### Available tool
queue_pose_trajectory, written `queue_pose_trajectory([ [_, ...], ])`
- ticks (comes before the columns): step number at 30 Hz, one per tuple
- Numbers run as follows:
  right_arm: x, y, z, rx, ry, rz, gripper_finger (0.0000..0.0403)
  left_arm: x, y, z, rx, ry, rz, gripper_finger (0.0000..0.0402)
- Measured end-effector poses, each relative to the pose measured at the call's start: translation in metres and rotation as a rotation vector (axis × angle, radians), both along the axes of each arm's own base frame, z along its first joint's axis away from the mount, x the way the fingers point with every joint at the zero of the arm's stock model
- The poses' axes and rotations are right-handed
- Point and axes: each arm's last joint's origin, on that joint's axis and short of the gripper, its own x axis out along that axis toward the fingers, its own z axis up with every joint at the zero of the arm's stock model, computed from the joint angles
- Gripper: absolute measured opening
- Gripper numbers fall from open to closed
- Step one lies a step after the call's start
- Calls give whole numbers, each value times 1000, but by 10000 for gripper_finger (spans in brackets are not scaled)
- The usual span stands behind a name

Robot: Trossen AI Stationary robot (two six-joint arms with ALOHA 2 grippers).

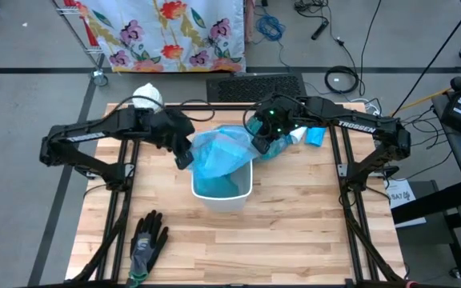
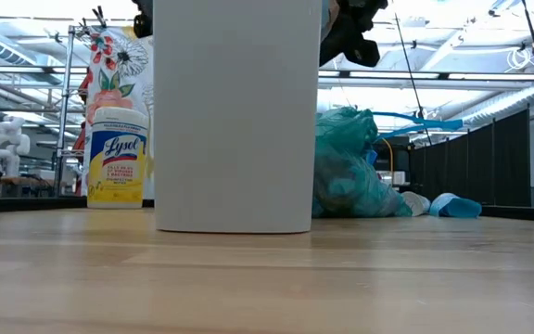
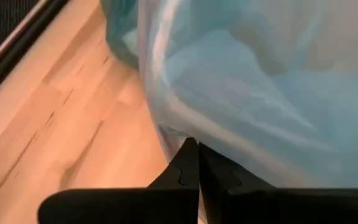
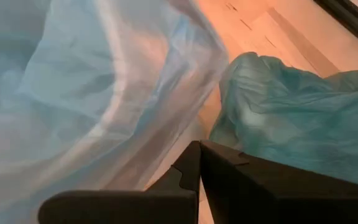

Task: Place trash/remove bag and relplace
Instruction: Insert the light blue trash bag into the white trash bin

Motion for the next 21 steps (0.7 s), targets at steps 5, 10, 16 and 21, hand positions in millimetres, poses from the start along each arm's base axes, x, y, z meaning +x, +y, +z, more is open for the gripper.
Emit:
queue_pose_trajectory([
  [5,-11,2,12,-29,-32,-28,0,-15,-3,17,-6,-112,29,0],
  [10,-34,8,30,-53,-68,-50,0,-36,-5,33,12,-216,41,0],
  [16,-55,16,50,-68,-149,-46,0,-54,-8,45,5,-303,63,0],
  [21,-54,33,61,-106,-239,45,0,-55,-12,53,-12,-384,42,0],
])
